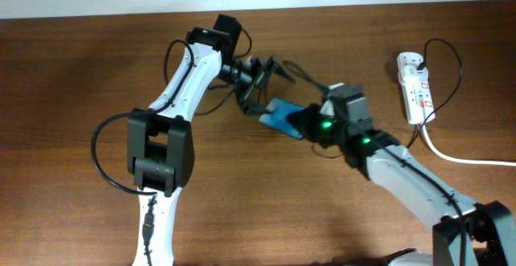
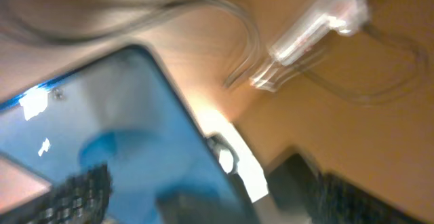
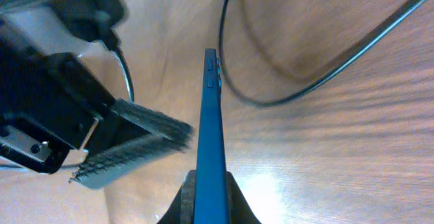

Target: Plug charger to phone and switch on socket

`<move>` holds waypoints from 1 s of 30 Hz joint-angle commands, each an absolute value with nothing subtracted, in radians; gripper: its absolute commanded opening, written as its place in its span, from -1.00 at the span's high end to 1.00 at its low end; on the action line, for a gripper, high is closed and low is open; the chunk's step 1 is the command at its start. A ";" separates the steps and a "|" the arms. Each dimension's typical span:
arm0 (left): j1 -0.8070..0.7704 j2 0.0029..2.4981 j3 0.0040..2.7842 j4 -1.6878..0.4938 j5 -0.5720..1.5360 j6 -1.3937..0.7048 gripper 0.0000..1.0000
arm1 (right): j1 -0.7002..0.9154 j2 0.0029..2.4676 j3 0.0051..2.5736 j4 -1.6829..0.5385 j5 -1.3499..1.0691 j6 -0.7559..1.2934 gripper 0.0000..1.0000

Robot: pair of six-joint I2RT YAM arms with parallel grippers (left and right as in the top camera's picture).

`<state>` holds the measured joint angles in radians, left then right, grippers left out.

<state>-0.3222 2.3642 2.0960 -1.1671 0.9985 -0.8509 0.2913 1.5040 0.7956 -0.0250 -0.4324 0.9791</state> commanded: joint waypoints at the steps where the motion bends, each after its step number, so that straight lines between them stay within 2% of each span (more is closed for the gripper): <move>1: -0.292 2.356 2.115 -0.967 1.360 -0.648 -0.99 | 0.139 1.400 0.804 -0.011 -0.519 0.920 0.92; 3: -0.276 2.356 2.115 -0.814 1.464 -0.648 -0.99 | 0.067 1.295 0.805 -0.011 -0.523 0.920 0.92; 5: -0.242 2.356 2.115 -0.744 1.470 -0.646 -0.99 | 0.047 1.198 0.842 -0.022 -0.472 0.920 0.91; 9: -0.146 2.291 2.115 -0.745 1.470 -0.569 -0.99 | 0.047 1.179 0.959 -0.091 -0.409 0.913 0.92; 10: -0.115 2.219 2.115 -0.804 1.458 -0.462 -0.99 | 0.047 1.176 0.967 -0.099 -0.431 0.912 0.92; 11: -0.077 2.119 2.115 -1.003 1.315 -0.281 -0.99 | 0.047 1.161 0.967 -0.138 -0.445 0.912 0.92; 13: -0.054 2.044 2.115 -1.138 1.247 -0.144 -0.99 | 0.047 1.132 0.967 -0.174 -0.456 0.894 0.92; 15: -0.060 2.000 2.115 -1.327 1.229 -0.009 -0.99 | 0.047 1.104 0.967 -0.196 -0.601 0.871 0.92; 18: -0.069 2.001 2.115 -1.352 1.203 -0.007 -0.99 | 0.047 1.108 0.967 -0.194 -0.612 0.875 0.92; 20: -0.063 2.001 2.115 -1.287 1.196 -0.007 -0.99 | 0.071 1.113 0.967 -0.186 -0.416 0.886 0.92; 21: -0.063 2.001 2.115 -1.265 1.184 -0.012 -0.99 | 0.118 1.135 0.967 -0.135 -0.315 0.971 0.92; 23: -0.077 2.001 2.114 -1.226 1.177 -0.016 -0.98 | 0.184 1.187 0.967 0.018 -0.297 1.075 0.92; 27: -0.102 2.003 2.114 -1.055 1.177 -0.322 -0.99 | 0.286 1.308 0.967 0.371 -0.294 1.134 0.92; 30: -0.103 2.007 2.047 -0.965 1.173 -0.405 -0.98 | 0.301 1.330 0.967 0.363 -0.249 1.153 0.92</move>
